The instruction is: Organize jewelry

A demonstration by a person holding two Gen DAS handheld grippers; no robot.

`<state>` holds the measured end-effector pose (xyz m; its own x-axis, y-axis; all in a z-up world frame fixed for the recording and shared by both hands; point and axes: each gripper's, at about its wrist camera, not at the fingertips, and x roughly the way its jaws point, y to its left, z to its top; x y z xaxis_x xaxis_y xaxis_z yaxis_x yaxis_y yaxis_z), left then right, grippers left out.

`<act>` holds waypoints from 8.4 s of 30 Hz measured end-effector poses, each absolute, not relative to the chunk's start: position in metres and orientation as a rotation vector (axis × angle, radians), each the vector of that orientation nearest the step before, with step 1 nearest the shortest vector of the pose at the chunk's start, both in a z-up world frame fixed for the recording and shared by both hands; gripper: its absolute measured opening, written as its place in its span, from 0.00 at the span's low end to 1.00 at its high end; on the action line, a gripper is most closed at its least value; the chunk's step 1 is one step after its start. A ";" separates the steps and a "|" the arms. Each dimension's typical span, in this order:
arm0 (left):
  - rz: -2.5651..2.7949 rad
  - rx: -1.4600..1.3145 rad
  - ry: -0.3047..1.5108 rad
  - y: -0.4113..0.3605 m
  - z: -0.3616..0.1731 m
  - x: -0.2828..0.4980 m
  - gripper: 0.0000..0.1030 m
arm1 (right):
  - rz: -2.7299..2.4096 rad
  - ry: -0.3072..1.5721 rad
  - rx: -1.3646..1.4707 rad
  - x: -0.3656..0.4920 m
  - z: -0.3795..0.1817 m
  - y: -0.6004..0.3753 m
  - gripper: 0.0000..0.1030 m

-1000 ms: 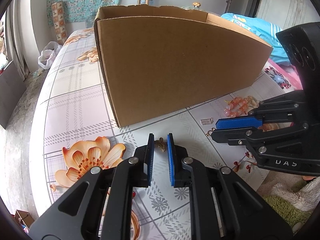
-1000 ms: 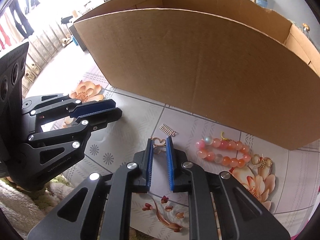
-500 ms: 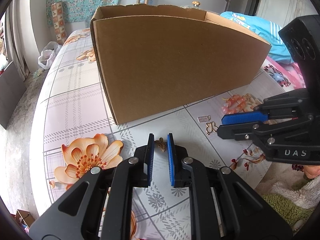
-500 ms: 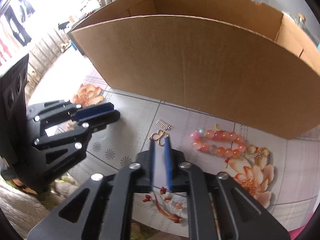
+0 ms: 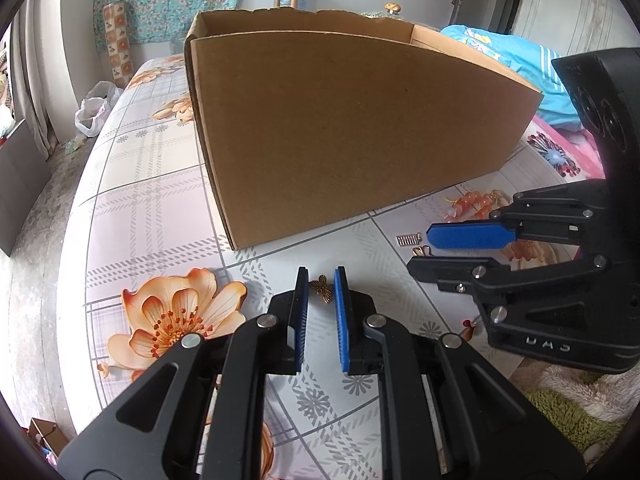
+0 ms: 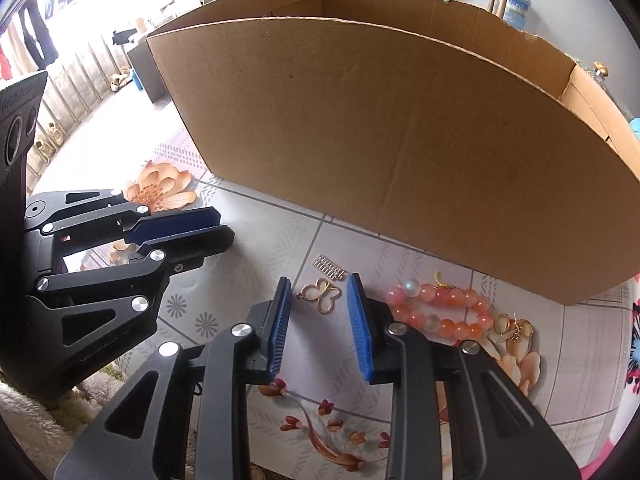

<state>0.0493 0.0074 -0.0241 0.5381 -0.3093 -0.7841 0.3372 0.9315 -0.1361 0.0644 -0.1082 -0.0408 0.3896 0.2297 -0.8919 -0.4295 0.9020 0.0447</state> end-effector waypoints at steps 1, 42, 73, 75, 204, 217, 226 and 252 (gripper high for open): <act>-0.385 0.033 0.926 0.008 -0.024 0.049 0.11 | 0.426 1.096 -0.202 0.064 -0.041 -0.109 0.20; -0.404 0.034 0.935 0.013 -0.025 0.052 0.11 | 0.497 1.151 -0.283 0.076 -0.037 -0.113 0.30; -0.436 0.040 0.891 0.021 -0.005 0.040 0.11 | 0.554 1.145 -0.160 0.081 -0.004 -0.144 0.19; -0.442 0.047 0.868 0.020 0.007 0.034 0.11 | 0.582 1.102 -0.146 0.074 0.007 -0.148 0.19; -0.482 0.050 1.019 -0.043 -0.019 0.078 0.33 | 0.329 0.964 0.297 0.066 -0.026 -0.205 0.33; -0.388 0.208 1.021 -0.073 -0.034 0.081 0.17 | 0.342 0.948 0.239 0.075 -0.028 -0.192 0.33; -0.394 0.214 1.009 -0.067 -0.035 0.080 0.11 | 0.339 0.944 0.237 0.076 -0.030 -0.196 0.33; -0.455 0.129 0.948 -0.027 -0.012 0.071 0.12 | 0.257 0.955 -0.060 0.101 -0.052 -0.156 0.18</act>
